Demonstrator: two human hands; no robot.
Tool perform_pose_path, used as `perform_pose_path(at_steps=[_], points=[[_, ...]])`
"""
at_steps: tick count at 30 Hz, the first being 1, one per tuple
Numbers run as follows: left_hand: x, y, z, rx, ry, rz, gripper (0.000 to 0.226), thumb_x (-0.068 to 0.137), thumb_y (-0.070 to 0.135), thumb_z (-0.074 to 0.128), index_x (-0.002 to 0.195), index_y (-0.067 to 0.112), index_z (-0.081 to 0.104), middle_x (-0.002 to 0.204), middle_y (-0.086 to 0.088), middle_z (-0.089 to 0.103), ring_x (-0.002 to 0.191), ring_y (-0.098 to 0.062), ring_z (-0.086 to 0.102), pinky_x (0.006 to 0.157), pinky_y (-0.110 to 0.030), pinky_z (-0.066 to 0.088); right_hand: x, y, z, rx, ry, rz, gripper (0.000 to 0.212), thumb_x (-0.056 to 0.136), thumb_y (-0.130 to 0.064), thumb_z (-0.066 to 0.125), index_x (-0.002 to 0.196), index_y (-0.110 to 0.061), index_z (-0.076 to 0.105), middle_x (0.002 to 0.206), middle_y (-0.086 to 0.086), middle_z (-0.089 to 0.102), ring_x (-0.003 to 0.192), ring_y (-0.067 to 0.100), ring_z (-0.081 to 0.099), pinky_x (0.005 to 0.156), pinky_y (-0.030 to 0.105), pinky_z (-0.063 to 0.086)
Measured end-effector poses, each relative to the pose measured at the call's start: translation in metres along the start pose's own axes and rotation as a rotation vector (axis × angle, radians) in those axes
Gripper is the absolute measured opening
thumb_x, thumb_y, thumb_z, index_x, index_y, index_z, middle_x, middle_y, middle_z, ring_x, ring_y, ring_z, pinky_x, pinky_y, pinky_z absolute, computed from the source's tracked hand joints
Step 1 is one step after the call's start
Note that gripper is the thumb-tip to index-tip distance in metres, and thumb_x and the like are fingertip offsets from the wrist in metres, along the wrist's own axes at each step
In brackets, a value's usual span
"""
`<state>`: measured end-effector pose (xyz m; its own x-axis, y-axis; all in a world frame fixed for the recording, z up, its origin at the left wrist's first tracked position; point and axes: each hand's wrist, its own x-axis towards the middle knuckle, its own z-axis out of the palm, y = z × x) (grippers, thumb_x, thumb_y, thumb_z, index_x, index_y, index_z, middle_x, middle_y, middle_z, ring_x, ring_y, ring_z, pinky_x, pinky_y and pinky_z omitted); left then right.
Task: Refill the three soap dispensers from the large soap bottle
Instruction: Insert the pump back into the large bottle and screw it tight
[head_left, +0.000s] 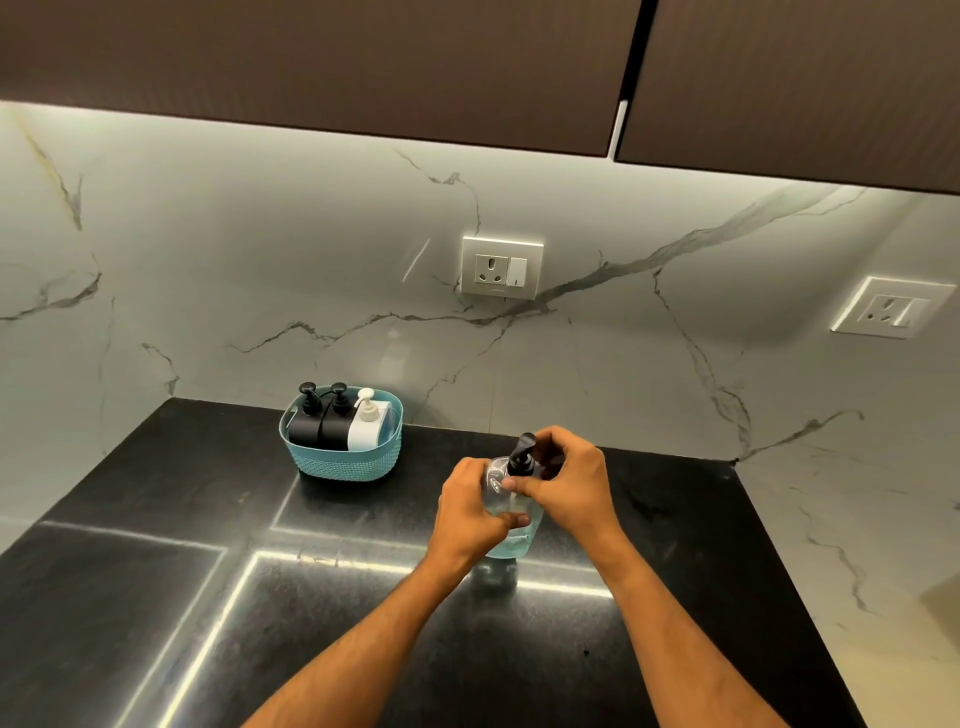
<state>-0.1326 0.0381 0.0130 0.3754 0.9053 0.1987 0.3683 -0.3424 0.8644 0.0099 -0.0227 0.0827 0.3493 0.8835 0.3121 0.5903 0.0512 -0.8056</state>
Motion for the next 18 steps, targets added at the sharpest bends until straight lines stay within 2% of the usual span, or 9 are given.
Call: perform_pose_path(at_steps=[2,4,7,8,10,13,18], points=[[0.001,0.000,-0.001,0.002,-0.002,0.002,0.062,0.064,0.030,0.099,0.113,0.028,0.062,0.109,0.010,0.061,0.100,-0.007,0.064,0.084,-0.018,0.054,0.001,-0.001,0.001,0.018,0.012,0.024,0.048,0.062,-0.024,0.099,0.094,-0.016,0.065,0.085,-0.008,0.069,0.078,0.000,0.065,0.066,0.011,0.051],[0.002,-0.002,-0.002,0.003,0.000,-0.001,0.062,0.063,0.030,0.099,0.114,0.028,0.063,0.109,0.011,0.061,0.100,-0.007,0.064,0.085,-0.022,0.056,0.001,0.000,0.002,0.033,-0.005,0.016,0.051,0.064,-0.025,0.098,0.103,-0.019,0.067,0.093,-0.009,0.071,0.086,0.002,0.067,0.073,0.013,0.055],[0.004,-0.005,-0.003,0.004,0.007,-0.008,0.064,0.062,0.032,0.099,0.116,0.027,0.064,0.109,0.010,0.062,0.101,-0.008,0.064,0.087,-0.027,0.058,0.003,0.003,0.001,0.021,-0.031,-0.007,0.050,0.071,-0.015,0.093,0.116,-0.018,0.072,0.104,-0.005,0.072,0.096,0.008,0.069,0.084,0.025,0.060],[0.004,-0.005,-0.003,0.006,0.005,-0.009,0.065,0.062,0.032,0.099,0.116,0.027,0.064,0.109,0.010,0.062,0.102,-0.009,0.064,0.088,-0.027,0.058,0.003,0.003,0.002,0.010,-0.034,-0.009,0.046,0.072,-0.013,0.092,0.114,-0.016,0.073,0.102,-0.003,0.073,0.094,0.008,0.069,0.083,0.026,0.061],[0.006,-0.006,-0.002,0.005,-0.003,-0.007,0.065,0.062,0.030,0.099,0.116,0.028,0.063,0.110,0.010,0.062,0.103,-0.011,0.065,0.089,-0.028,0.059,0.004,0.002,0.003,0.011,-0.026,0.003,0.040,0.068,-0.015,0.094,0.103,-0.014,0.073,0.092,-0.004,0.073,0.084,0.006,0.069,0.073,0.019,0.058],[0.008,-0.006,-0.002,0.005,-0.011,-0.005,0.066,0.063,0.029,0.100,0.117,0.026,0.063,0.111,0.009,0.061,0.102,-0.011,0.065,0.089,-0.029,0.060,0.007,0.001,0.004,0.018,-0.018,0.024,0.044,0.064,-0.021,0.098,0.095,-0.017,0.067,0.086,-0.007,0.069,0.077,0.005,0.066,0.067,0.013,0.052],[0.011,-0.007,-0.004,0.008,-0.002,0.001,0.068,0.062,0.035,0.100,0.119,0.025,0.064,0.111,0.010,0.062,0.102,-0.010,0.064,0.090,-0.031,0.060,0.009,0.002,0.003,0.041,-0.070,-0.030,0.045,0.077,-0.015,0.089,0.118,-0.019,0.073,0.105,-0.002,0.070,0.098,0.012,0.068,0.084,0.019,0.058]])
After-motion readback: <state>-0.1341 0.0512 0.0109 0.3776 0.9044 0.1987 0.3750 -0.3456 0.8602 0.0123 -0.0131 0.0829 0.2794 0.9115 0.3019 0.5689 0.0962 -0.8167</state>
